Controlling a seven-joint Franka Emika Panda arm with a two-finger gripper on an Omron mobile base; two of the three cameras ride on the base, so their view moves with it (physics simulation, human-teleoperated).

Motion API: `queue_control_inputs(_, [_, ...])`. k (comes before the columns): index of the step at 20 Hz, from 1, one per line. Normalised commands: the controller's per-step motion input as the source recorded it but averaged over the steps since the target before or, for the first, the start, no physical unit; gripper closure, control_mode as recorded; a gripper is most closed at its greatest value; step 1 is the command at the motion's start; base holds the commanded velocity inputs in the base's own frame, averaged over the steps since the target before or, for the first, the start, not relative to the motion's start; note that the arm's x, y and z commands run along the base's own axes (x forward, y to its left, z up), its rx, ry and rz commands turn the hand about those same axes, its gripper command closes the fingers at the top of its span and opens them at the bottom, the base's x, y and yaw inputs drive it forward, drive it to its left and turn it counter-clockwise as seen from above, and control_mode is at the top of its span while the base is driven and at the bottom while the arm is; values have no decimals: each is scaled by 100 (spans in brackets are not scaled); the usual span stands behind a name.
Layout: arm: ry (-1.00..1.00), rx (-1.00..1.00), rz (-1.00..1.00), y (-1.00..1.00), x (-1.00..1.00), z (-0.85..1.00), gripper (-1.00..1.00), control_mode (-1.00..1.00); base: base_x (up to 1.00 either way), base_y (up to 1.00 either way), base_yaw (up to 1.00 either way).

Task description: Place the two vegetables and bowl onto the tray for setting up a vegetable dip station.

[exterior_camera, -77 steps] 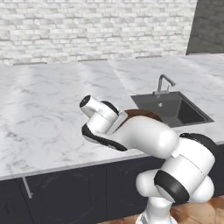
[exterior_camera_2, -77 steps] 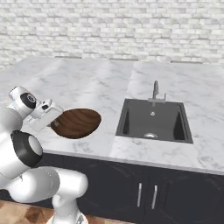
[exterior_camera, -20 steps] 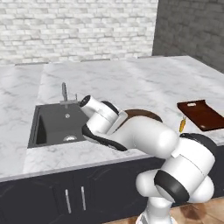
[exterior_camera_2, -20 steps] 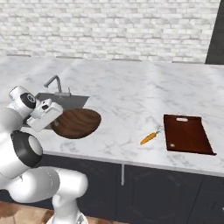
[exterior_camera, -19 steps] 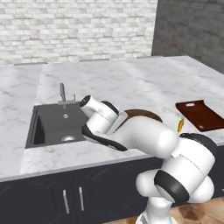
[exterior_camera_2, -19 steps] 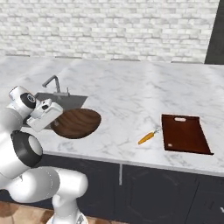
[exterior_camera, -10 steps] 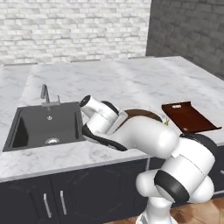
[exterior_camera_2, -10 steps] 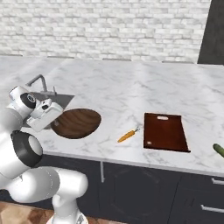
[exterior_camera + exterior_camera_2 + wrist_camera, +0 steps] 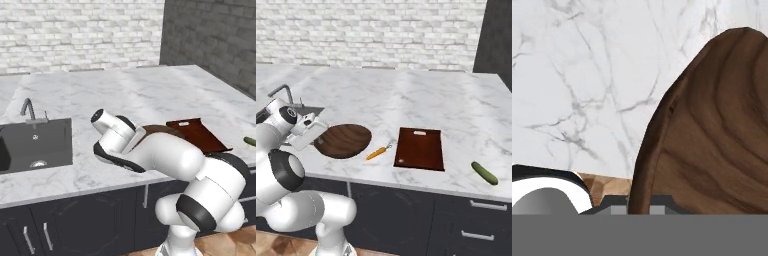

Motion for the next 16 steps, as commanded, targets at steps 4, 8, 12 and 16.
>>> queue_control_inputs(4, [0, 0, 0, 0, 0, 0, 100, 100, 18, -53, 0])
queue_control_inputs(8, [0, 0, 0, 0, 0, 0, 100, 100, 16, -54, 0])
queue_control_inputs(12, [0, 0, 0, 0, 0, 0, 100, 100, 16, -53, 0])
queue_control_inputs(16, [0, 0, 0, 0, 0, 0, 100, 100, 16, -53, 0])
